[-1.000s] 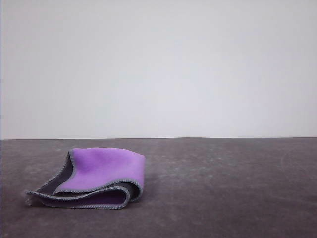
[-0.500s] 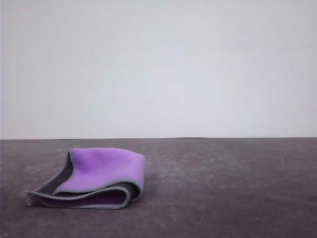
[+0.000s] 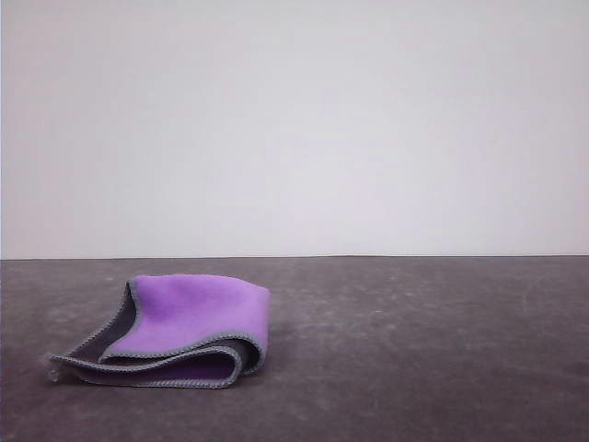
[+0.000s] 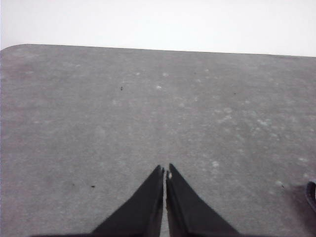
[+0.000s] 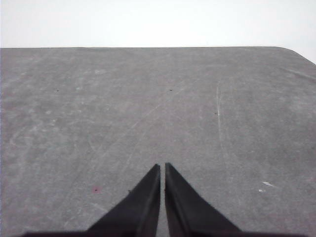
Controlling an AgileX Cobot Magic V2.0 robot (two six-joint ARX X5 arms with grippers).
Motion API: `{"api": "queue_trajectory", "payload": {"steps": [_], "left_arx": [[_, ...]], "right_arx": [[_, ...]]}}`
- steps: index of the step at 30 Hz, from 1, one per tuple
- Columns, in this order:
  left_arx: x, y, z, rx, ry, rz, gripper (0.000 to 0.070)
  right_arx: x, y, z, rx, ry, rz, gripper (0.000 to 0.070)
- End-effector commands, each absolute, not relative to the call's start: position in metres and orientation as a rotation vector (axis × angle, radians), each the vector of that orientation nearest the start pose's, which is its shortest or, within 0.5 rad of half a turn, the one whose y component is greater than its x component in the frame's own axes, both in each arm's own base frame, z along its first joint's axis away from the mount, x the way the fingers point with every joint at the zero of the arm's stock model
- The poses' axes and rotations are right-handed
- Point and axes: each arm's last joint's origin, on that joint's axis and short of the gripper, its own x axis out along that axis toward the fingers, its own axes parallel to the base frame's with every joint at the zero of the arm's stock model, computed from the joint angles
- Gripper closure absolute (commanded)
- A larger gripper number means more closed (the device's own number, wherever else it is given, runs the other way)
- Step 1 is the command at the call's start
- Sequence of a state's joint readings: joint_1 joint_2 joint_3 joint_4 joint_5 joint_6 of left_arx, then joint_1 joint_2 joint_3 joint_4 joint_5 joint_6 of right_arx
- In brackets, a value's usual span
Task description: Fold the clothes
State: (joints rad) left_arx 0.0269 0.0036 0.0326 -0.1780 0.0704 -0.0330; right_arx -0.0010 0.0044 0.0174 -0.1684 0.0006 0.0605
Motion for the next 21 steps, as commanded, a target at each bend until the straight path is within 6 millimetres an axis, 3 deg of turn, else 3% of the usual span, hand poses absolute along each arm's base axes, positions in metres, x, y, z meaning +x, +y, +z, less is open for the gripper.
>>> {"api": "queue_trajectory", "payload": {"steps": [1, 21], "left_arx": [[0.0956, 0.0005, 0.15, -0.027, 0.175, -0.042, 0.07], [0.0956, 0.0005, 0.15, -0.027, 0.175, -0.042, 0.07]], "right_arx": [[0.0961, -0.0001, 0.1522, 0.074, 0.149, -0.007, 0.0685], [0.0961, -0.0001, 0.1522, 0.074, 0.149, -0.007, 0.0685]]}}
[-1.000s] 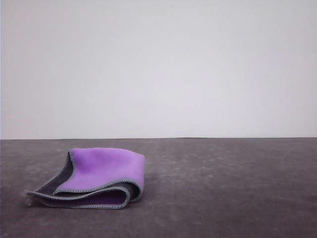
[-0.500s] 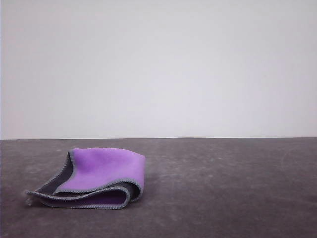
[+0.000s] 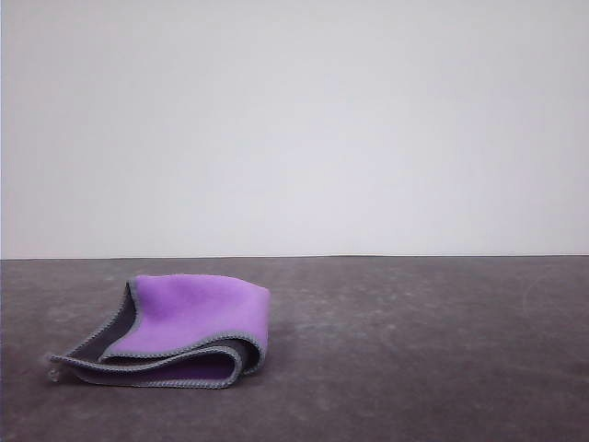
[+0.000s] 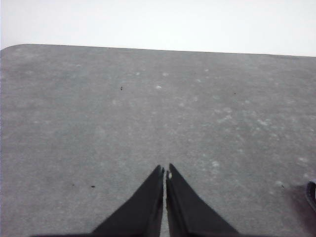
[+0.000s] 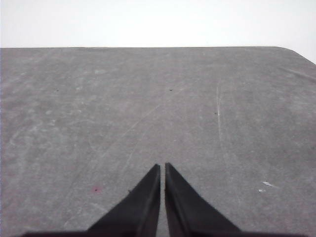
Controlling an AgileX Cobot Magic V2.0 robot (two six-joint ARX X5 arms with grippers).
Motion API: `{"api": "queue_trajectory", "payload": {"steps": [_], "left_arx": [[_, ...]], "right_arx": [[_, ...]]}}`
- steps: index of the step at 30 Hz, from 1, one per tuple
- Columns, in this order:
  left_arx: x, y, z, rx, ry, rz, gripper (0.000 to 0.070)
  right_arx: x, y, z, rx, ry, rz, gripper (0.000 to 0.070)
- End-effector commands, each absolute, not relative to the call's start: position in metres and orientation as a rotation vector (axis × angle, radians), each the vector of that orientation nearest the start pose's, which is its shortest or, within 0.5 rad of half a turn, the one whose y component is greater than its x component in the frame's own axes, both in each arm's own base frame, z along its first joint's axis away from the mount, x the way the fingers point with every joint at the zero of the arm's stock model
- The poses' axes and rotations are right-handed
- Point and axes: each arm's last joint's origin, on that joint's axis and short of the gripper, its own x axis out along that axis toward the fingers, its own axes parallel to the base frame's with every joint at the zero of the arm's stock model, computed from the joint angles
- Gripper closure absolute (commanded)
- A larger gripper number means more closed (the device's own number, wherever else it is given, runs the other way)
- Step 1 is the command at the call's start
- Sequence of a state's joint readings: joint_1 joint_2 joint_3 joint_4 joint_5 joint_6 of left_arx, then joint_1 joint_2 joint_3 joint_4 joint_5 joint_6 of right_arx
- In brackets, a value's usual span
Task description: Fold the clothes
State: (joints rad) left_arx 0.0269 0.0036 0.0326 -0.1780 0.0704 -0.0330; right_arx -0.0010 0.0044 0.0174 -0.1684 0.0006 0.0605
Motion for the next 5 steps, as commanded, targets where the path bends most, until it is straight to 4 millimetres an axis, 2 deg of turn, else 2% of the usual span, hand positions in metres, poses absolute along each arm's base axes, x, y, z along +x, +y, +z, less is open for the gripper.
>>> {"api": "queue_trajectory", "payload": {"steps": [1, 5], "left_arx": [[0.0956, 0.0005, 0.15, -0.027, 0.175, -0.042, 0.07], [0.0956, 0.0005, 0.15, -0.027, 0.175, -0.042, 0.07]], "right_arx": [[0.0961, -0.0001, 0.1522, 0.074, 0.149, -0.007, 0.0685], [0.0961, -0.0001, 0.1522, 0.074, 0.149, -0.007, 0.0685]]}}
